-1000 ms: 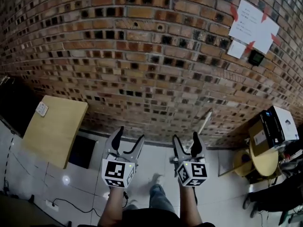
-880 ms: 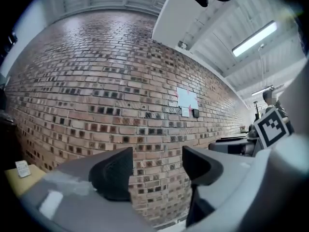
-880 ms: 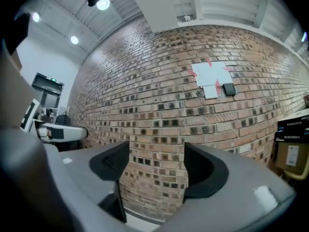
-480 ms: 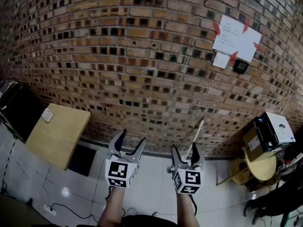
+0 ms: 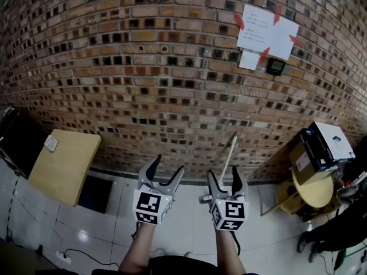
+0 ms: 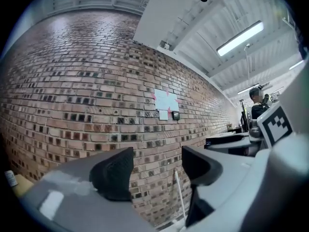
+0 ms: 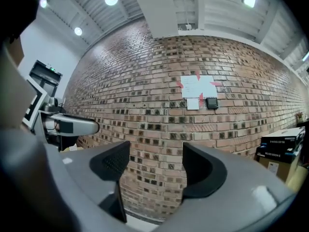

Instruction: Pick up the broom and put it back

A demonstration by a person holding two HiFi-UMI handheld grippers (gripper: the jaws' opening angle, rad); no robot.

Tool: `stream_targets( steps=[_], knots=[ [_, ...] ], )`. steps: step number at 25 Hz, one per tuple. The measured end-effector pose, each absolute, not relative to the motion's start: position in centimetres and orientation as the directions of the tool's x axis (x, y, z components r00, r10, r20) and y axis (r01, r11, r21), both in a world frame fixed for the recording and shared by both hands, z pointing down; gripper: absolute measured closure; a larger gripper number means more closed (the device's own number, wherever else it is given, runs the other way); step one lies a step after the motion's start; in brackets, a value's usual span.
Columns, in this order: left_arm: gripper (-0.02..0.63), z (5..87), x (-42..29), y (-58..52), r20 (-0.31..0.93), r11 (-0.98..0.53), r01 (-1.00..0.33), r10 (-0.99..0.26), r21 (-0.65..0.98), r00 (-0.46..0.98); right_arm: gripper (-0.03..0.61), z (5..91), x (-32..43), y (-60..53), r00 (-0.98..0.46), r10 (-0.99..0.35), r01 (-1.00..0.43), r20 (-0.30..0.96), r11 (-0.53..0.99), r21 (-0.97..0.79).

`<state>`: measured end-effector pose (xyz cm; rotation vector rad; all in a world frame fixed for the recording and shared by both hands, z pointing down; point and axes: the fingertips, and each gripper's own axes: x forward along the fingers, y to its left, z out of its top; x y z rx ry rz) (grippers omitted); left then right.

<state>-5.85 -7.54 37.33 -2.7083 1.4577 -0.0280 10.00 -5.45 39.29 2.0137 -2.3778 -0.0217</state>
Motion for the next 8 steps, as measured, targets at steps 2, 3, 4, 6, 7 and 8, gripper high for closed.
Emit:
stream_targets(
  steps=[2,3,4,6,7,8],
  knots=[
    [0.296,37.4,-5.7,-7.4,-0.012,-0.554,-0.830,-0.831,-0.071,0.556,0.233,39.5,10.0,-5.4,-0.165,-0.986,-0.986,0.012,0.166,0.020],
    [0.296,37.6,-5.9,-7.5,-0.011,-0.553,-0.830,-0.832,-0.071,0.555,0.232,39.6,9.8,-5.5,-0.168,-0.986,-0.985,0.012,0.169,0.021],
    [0.296,37.7,-6.2,-7.8,-0.010,-0.549,-0.833,-0.834,-0.070,0.551,0.233,39.7,9.5,-5.7,-0.174,-0.985,-0.984,0.013,0.174,0.025],
    [0.296,37.8,-6.8,-8.4,-0.005,-0.541,-0.839,-0.840,-0.066,0.542,0.232,39.6,8.8,-6.1,-0.186,-0.982,-0.982,0.015,0.186,0.029],
    [0.296,37.8,-7.0,-8.7,-0.001,-0.537,-0.841,-0.843,-0.063,0.539,0.233,39.6,8.5,-6.3,-0.191,-0.981,-0.981,0.017,0.192,0.030],
    [0.296,37.8,-7.2,-9.1,0.003,-0.534,-0.843,-0.845,-0.061,0.535,0.233,39.6,8.3,-6.5,-0.196,-0.980,-0.980,0.019,0.197,0.030]
  ],
)
